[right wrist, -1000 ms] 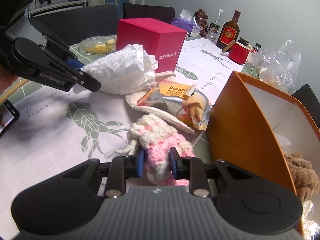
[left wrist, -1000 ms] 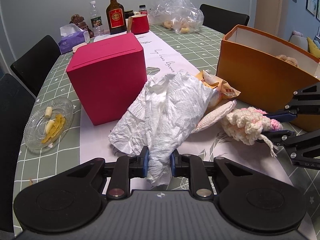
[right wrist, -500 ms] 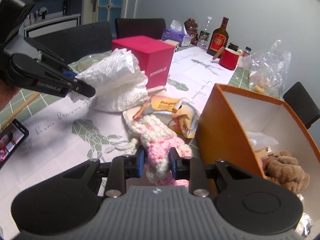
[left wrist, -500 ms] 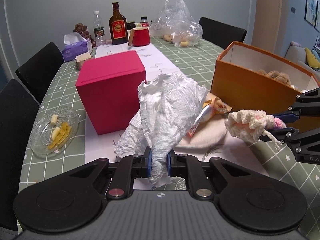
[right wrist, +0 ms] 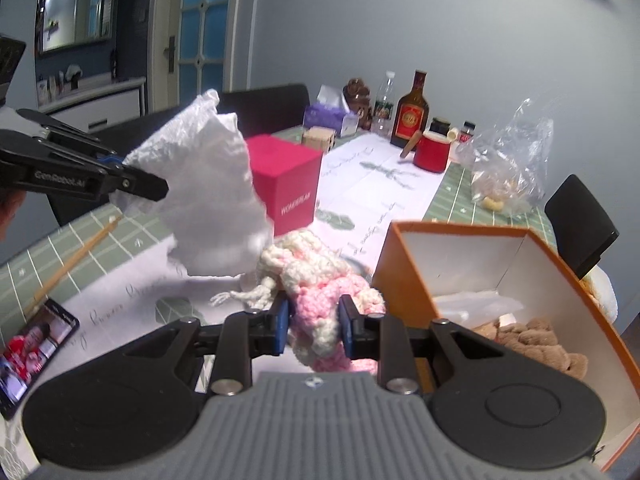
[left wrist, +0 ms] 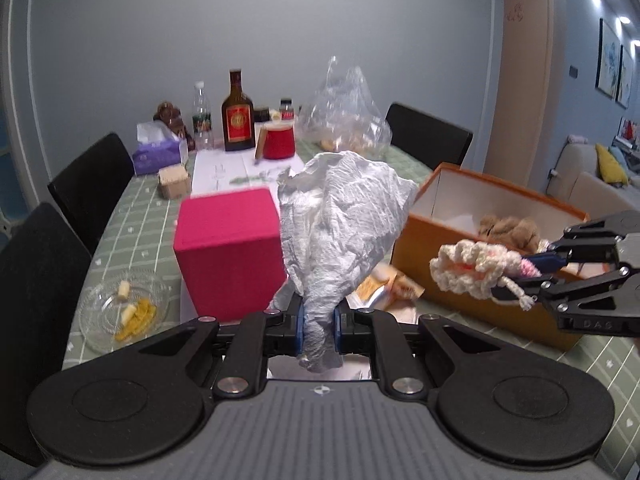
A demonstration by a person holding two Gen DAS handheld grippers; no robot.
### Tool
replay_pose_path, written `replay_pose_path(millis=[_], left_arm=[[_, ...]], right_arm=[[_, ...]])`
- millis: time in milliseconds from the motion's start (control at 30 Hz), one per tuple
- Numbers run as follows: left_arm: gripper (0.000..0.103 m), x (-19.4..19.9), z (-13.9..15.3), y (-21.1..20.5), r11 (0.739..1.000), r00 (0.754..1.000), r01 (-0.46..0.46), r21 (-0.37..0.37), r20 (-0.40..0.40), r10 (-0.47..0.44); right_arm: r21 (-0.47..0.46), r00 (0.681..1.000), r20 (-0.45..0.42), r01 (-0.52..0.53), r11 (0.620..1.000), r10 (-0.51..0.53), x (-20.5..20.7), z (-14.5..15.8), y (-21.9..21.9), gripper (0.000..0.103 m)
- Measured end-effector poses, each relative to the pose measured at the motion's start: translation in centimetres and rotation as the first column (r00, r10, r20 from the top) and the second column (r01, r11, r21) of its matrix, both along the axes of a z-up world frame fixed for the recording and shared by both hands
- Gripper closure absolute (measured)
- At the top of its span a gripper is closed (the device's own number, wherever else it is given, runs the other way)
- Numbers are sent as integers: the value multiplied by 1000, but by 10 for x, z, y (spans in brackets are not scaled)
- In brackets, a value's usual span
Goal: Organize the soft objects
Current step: 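Lift the tissue paper and crocheted pouch and carry them toward the orange box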
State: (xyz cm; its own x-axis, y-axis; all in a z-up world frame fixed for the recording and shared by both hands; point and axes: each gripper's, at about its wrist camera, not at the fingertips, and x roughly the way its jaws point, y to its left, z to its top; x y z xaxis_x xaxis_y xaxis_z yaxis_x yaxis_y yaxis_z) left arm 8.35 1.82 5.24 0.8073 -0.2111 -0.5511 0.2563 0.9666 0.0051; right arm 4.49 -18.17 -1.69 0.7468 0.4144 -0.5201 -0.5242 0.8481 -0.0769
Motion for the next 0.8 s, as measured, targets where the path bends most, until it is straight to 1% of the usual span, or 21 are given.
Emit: replay_pose_path(millis=[200,333,500,633,800], left_arm=[[88,-4,35,0,1000,998,3,-21,58,-1],[89,-4,54,-10,1000,997,22,9,80,-22],[89,-3,90,-29,998,990,61,25,124,-64],[89,2,123,-51,994,981,91,62,163,-100],[89,14,155,-76,991,971,118,63,200,-128]], right_arm=[[50,999,33,25,998,-26,-3,18,-11,79],[82,997,58,45,996,-50,-4,31,-19,79],[116,993,96,65,991,-76,-9,51,-32,79],[151,988,115,83,985,-101,-11,73,-46,79],[201,980,131,119,972,-148,-11,99,-69,79]])
